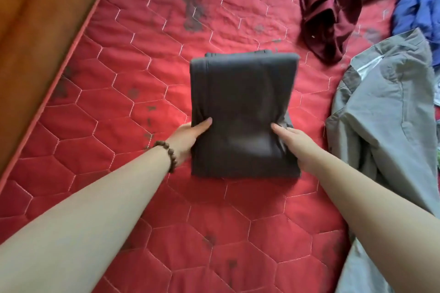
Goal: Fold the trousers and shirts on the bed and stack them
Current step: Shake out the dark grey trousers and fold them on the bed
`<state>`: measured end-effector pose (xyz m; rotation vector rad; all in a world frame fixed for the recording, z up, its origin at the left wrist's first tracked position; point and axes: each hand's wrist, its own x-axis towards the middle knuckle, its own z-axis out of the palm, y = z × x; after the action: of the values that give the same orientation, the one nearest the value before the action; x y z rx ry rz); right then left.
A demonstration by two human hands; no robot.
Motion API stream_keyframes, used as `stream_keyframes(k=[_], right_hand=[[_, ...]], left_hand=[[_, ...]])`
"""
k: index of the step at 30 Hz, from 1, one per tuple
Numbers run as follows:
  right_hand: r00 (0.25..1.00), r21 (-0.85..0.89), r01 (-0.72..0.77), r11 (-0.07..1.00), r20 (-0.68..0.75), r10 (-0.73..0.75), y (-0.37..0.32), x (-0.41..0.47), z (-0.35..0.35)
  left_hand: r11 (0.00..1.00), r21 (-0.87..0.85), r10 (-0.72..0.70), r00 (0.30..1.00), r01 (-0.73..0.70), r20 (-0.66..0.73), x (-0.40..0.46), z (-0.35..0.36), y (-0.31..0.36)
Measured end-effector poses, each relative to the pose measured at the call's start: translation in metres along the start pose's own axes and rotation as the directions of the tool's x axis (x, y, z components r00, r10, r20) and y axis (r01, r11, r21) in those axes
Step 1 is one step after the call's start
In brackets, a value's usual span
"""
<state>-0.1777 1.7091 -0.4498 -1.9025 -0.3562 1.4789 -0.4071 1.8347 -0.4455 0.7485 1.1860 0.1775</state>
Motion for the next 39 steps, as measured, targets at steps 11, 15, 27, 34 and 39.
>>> stream_keyframes(k=[11,15,27,34,39], right_hand=[[0.984,-0.261,0.122,0.958,-0.095,-0.151,0.027,0.023,0.000],[0.917,-0.401,0.262,0.878,-0.181,-0.357,0.012,0.037,0.004],[0.845,-0.428,0.222,0.876,-0.363,-0.392,0.003,0.059,0.006],[0.570,-0.812,0.273,0.516,-0.295,-0.767,0.000,0.041,0.024],[0.578,-0.896,0.444,-0.001,0.287,-0.764,0.019,0.057,0.059]], left_hand=[[0.767,0.603,0.420,0.883,-0.221,-0.211,0.038,-0.006,-0.048],[0.706,0.643,0.549,0.803,-0.297,-0.232,0.045,0.006,-0.026],[0.699,0.685,0.554,0.761,-0.205,-0.338,0.067,0.002,-0.003],[0.250,0.963,0.844,0.511,-0.104,-0.164,0.047,0.012,-0.012],[-0.380,0.890,0.640,0.622,-0.254,0.451,0.061,0.052,-0.036]])
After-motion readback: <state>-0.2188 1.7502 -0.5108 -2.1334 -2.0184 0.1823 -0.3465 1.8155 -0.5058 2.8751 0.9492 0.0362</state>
